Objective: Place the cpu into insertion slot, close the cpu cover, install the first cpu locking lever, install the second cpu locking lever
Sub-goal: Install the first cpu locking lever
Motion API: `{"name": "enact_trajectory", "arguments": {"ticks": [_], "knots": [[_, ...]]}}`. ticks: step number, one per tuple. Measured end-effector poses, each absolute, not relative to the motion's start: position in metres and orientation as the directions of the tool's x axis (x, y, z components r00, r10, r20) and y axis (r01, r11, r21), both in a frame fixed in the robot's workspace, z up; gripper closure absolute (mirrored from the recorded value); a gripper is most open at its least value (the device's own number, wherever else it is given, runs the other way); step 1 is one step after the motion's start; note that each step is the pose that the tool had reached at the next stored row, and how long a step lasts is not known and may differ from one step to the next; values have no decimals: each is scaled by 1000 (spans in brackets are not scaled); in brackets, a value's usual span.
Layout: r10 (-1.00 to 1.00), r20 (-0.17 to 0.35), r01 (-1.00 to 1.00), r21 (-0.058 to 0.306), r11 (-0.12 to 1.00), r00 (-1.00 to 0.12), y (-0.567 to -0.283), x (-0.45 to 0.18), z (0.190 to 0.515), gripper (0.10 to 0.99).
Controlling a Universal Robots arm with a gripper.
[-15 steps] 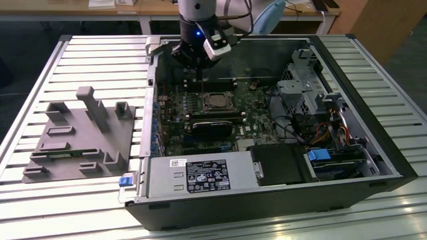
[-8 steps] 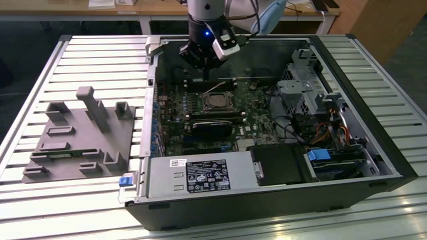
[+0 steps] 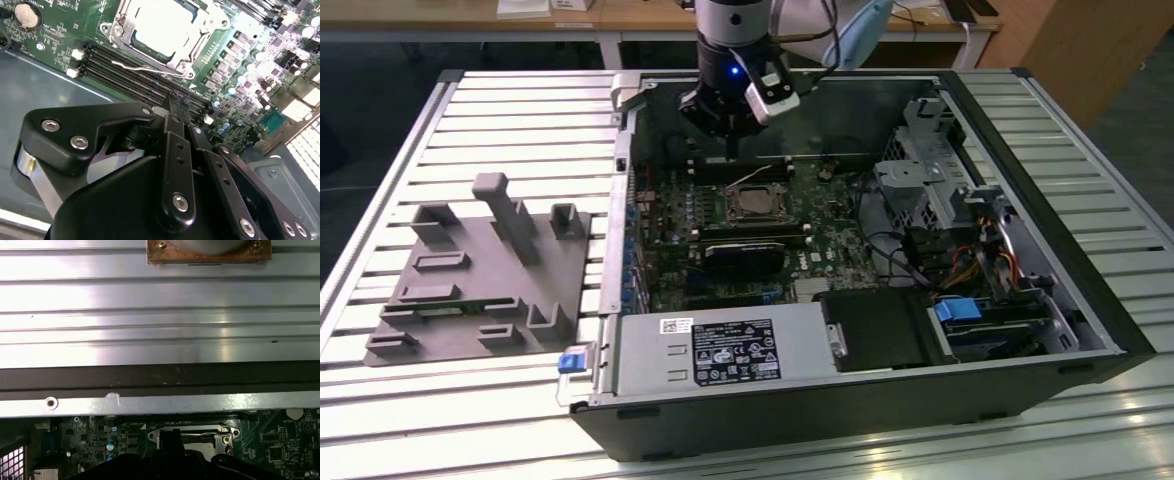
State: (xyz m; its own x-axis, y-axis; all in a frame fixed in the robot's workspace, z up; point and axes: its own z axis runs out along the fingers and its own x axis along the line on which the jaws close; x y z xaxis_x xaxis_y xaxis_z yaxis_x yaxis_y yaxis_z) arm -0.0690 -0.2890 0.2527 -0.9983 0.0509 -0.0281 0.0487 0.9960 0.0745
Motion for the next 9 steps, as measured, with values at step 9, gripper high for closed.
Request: {"name": "enact_trajectory", "arguments": {"ticks": [9], "knots": [[49, -28, 46, 74, 996, -998, -289, -58, 243, 980]]}}
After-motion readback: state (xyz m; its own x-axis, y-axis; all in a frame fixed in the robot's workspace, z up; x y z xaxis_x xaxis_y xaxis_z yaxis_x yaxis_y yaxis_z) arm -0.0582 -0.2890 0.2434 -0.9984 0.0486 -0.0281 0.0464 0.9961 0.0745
